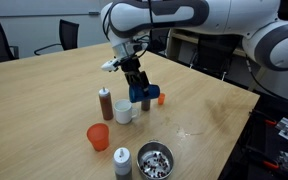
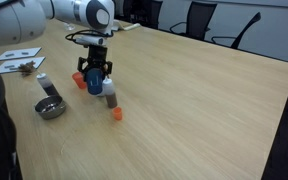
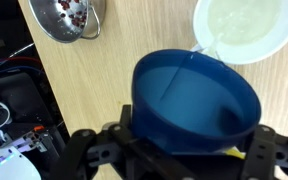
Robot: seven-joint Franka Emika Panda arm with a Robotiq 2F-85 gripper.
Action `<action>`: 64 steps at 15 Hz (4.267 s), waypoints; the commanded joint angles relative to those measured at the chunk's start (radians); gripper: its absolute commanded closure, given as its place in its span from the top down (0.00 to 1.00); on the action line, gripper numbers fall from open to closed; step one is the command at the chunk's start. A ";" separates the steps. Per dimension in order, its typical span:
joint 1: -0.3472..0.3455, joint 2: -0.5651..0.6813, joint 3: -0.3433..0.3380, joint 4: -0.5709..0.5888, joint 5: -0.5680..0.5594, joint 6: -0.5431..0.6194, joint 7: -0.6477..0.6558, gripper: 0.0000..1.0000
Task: Pour the contents of the blue cup into the white mug
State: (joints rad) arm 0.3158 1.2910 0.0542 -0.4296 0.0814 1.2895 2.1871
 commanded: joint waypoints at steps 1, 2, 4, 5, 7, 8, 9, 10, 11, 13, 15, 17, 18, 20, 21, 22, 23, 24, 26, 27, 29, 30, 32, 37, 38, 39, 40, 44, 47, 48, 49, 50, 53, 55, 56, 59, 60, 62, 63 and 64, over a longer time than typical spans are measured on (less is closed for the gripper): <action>0.013 -0.020 -0.014 -0.023 -0.027 0.000 -0.018 0.64; 0.014 -0.020 -0.012 -0.022 -0.029 0.002 -0.018 0.64; 0.016 -0.020 -0.011 -0.021 -0.031 0.005 -0.017 0.64; 0.017 -0.020 -0.011 -0.021 -0.031 0.007 -0.017 0.64; 0.019 -0.020 -0.011 -0.020 -0.031 0.012 -0.017 0.64; 0.021 -0.020 -0.011 -0.018 -0.033 0.018 -0.019 0.64; 0.022 -0.020 -0.012 -0.016 -0.033 0.025 -0.020 0.64; 0.023 -0.020 -0.011 -0.014 -0.033 0.032 -0.022 0.64; 0.024 -0.019 -0.009 -0.010 -0.031 0.046 -0.025 0.64; 0.026 -0.017 -0.007 -0.004 -0.027 0.082 -0.026 0.64; 0.026 -0.016 -0.005 -0.003 -0.024 0.118 -0.024 0.64; 0.023 -0.014 -0.002 0.000 -0.019 0.151 -0.020 0.64; 0.021 -0.013 0.000 0.001 -0.015 0.168 -0.017 0.64; 0.018 0.046 0.004 0.109 -0.005 0.148 -0.014 0.64; 0.011 -0.008 0.013 0.012 0.002 0.202 -0.018 0.64; 0.005 -0.005 0.024 0.021 0.016 0.212 -0.018 0.64; 0.001 -0.005 0.029 0.023 0.025 0.225 -0.016 0.64; -0.006 -0.002 0.039 0.028 0.037 0.241 -0.016 0.64; -0.017 0.003 0.057 0.038 0.064 0.272 -0.015 0.64; -0.021 0.051 0.068 0.122 0.083 0.259 -0.015 0.64; -0.032 0.058 0.091 0.135 0.118 0.296 -0.020 0.64; -0.041 0.019 0.103 0.063 0.135 0.354 -0.030 0.64; -0.052 0.031 0.129 0.064 0.168 0.418 -0.045 0.64; -0.082 0.085 0.187 0.061 0.248 0.562 -0.030 0.64; -0.086 0.096 0.192 0.062 0.255 0.587 -0.022 0.64; -0.090 0.106 0.196 0.064 0.262 0.609 -0.017 0.64; -0.093 0.113 0.199 0.064 0.267 0.634 -0.017 0.64; -0.095 0.125 0.199 0.070 0.261 0.732 -0.039 0.64; -0.093 0.129 0.200 0.069 0.256 0.814 -0.080 0.64; -0.094 0.136 0.209 0.071 0.263 0.846 -0.111 0.64; -0.097 0.146 0.225 0.074 0.275 0.880 -0.148 0.64; -0.100 0.158 0.236 0.075 0.280 0.915 -0.185 0.64; -0.118 0.206 0.295 0.080 0.324 1.019 -0.319 0.64; -0.147 0.192 0.328 0.003 0.393 1.094 -0.421 0.64; -0.160 0.200 0.345 -0.011 0.425 1.121 -0.474 0.64; -0.200 0.215 0.391 -0.055 0.510 1.154 -0.607 0.64; -0.213 0.216 0.405 -0.073 0.536 1.155 -0.645 0.64; -0.238 0.219 0.435 -0.112 0.585 1.153 -0.718 0.64; -0.238 0.220 0.422 -0.117 0.630 1.141 -0.750 0.64; -0.242 0.220 0.420 -0.128 0.657 1.134 -0.775 0.64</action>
State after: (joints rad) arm 0.0907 1.5115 0.4464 -0.5302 0.6543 2.4191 1.5075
